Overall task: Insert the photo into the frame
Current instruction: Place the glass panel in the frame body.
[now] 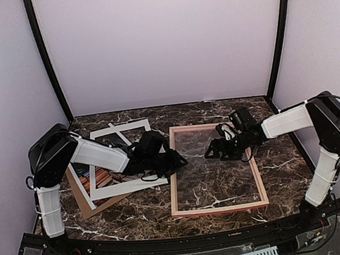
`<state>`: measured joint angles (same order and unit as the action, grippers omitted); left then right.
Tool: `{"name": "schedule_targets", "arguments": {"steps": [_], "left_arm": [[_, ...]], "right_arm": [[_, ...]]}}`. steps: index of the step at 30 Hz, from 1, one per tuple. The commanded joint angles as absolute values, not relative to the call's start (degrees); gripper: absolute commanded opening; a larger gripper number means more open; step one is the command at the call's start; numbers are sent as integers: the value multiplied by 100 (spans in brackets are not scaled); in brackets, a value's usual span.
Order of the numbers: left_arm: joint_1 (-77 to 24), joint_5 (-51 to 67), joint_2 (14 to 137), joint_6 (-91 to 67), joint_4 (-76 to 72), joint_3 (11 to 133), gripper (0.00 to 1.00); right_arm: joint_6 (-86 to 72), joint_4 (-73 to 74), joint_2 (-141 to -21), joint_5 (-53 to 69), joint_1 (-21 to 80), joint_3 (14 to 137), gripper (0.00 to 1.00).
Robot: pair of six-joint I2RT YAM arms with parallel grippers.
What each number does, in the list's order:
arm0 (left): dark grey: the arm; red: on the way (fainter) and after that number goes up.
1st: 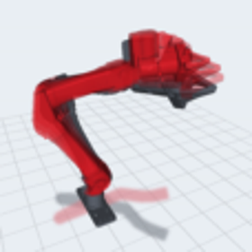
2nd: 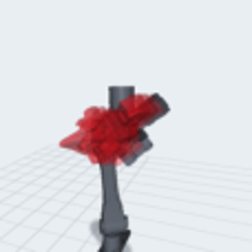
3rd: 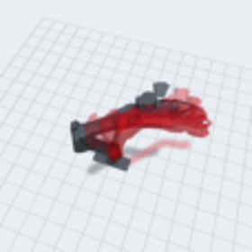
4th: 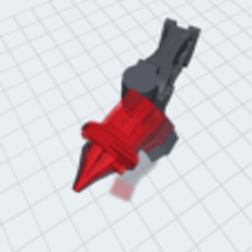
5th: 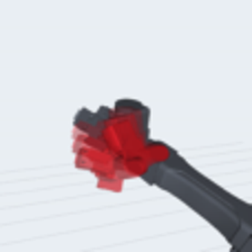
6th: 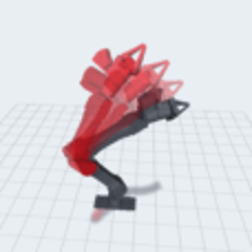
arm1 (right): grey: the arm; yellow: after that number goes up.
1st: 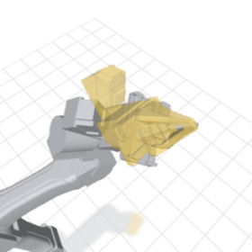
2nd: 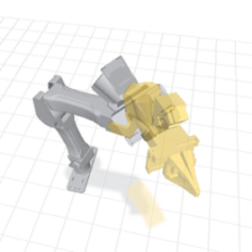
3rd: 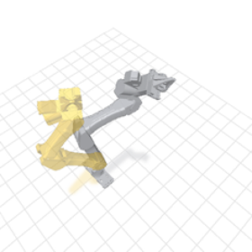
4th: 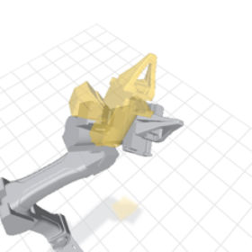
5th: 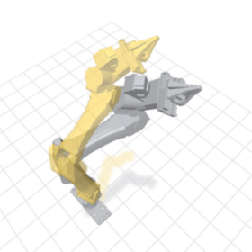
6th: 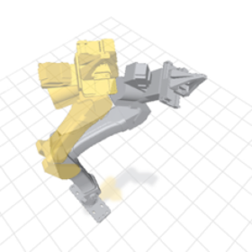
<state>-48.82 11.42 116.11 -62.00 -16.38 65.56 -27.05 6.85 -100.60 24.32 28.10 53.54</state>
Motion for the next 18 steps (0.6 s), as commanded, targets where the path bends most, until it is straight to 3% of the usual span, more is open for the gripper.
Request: {"name": "schedule_targets", "arguments": {"steps": [1,18], "left_arm": [[-4923,1042,11223,-6059,-1476,6583,44],[-4926,488,10706,-5587,-961,6413,46]], "right_arm": [[-2685,673,-10191,2273,2839,5230,93],[-2678,727,-10187,2232,2839,5245,93]]}}
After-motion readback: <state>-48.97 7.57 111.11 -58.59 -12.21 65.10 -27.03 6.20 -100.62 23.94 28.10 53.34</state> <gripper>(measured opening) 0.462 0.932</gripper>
